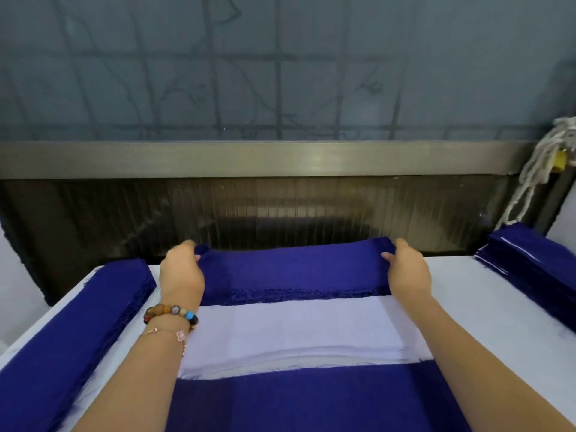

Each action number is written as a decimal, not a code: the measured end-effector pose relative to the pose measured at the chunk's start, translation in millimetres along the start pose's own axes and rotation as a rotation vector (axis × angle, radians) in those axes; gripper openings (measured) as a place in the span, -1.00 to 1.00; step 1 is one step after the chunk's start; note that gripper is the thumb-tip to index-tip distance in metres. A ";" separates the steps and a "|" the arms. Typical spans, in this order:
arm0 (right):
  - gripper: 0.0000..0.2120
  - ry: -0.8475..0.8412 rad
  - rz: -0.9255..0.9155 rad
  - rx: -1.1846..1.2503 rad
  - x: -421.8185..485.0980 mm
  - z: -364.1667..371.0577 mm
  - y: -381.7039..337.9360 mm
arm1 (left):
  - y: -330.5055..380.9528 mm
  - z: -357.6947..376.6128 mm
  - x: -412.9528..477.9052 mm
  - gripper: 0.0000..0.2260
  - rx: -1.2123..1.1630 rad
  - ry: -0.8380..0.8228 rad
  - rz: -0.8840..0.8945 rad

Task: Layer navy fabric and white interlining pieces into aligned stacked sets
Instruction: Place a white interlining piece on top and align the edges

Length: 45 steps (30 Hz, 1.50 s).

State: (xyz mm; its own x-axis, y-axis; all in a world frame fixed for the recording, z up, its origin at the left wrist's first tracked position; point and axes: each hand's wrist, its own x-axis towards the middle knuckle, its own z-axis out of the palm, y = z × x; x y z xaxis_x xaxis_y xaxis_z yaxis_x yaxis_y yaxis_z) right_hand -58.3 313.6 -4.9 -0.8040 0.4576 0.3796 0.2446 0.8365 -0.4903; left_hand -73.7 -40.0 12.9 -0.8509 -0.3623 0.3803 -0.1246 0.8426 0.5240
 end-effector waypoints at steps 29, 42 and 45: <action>-0.84 -0.076 0.016 0.348 -160.0 -95.6 79.0 | -76.6 -83.4 -169.8 -0.86 -0.378 0.012 -0.058; -0.88 -0.025 0.015 0.341 -174.1 -88.8 88.6 | -85.8 -76.2 -181.5 -0.97 -0.409 -0.023 0.011; -0.94 -0.020 0.050 0.348 -172.0 -88.0 91.0 | -84.8 -76.0 -182.5 -0.96 -0.416 -0.025 0.008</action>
State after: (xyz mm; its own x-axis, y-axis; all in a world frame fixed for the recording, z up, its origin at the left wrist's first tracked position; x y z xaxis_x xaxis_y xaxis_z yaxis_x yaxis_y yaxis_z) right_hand 149.9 337.6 -45.8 -0.8069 0.4868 0.3346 0.0875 0.6587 -0.7473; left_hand 131.0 -75.7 -43.0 -0.8636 -0.3429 0.3697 0.0942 0.6106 0.7864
